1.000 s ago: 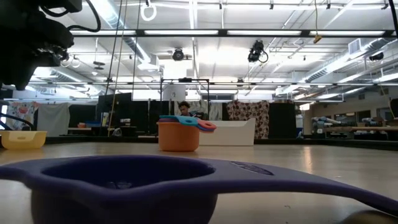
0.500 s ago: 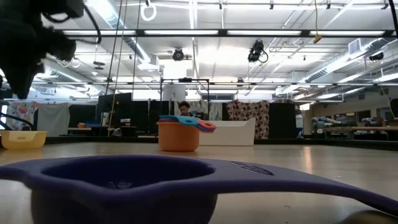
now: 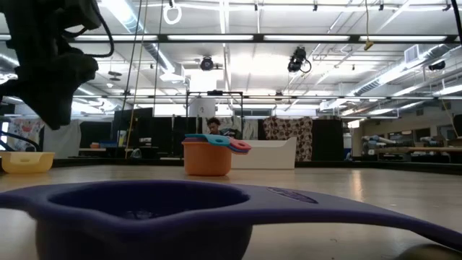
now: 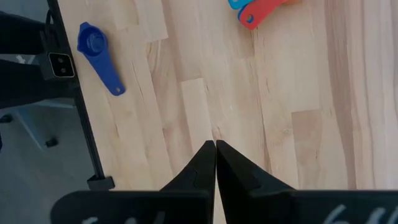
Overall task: Nest measuring cups in basket
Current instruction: Stack the yellow measuring cup on the light blue measuring cup
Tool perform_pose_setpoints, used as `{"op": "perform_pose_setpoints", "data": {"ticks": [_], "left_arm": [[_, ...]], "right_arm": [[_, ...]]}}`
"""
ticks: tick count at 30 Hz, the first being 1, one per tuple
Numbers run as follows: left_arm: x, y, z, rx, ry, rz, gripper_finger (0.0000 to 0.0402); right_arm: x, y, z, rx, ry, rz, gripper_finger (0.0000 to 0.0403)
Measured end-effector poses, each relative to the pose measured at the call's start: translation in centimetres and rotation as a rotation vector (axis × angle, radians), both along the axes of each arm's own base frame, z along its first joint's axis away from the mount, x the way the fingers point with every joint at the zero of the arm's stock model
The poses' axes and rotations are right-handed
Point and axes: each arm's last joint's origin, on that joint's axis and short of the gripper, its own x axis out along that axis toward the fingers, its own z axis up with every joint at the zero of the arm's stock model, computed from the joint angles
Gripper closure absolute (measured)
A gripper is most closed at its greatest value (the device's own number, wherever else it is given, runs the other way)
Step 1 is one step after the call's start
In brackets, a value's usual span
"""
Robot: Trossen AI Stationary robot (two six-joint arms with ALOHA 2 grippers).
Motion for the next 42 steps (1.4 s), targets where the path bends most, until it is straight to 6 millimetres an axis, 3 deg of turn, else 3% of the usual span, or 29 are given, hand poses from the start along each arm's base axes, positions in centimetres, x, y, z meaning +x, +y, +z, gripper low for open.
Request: {"op": "perform_pose_setpoints", "data": {"ticks": [13, 24, 34, 40, 42], "left_arm": [[1.4, 1.5, -1.9, -0.081, 0.138, 0.313, 0.0284], [2.7, 1.9, -4.2, -0.107, 0.301, 0.361, 0.0287], [4.2, 2.0, -6.7, -0.088, 0.414, 0.26, 0.0298], [4.5, 2.0, -7.8, -0.085, 0.51, 0.088, 0.0375], [4.6, 2.0, -7.8, -0.089, 0.52, 0.016, 0.0384]], "right_arm": [[0.1, 0.0, 0.0, 0.004, -0.007, -0.006, 0.0385], [0.1, 0.1, 0.1, 0.033, -0.011, 0.002, 0.0385], [0.3, 0.2, 0.1, 0.037, -0.023, 0.003, 0.0385], [0.4, 0.2, 0.1, 0.042, -0.035, 0.004, 0.0385], [0.4, 0.2, 0.1, 0.041, -0.036, 0.009, 0.0385]]}}
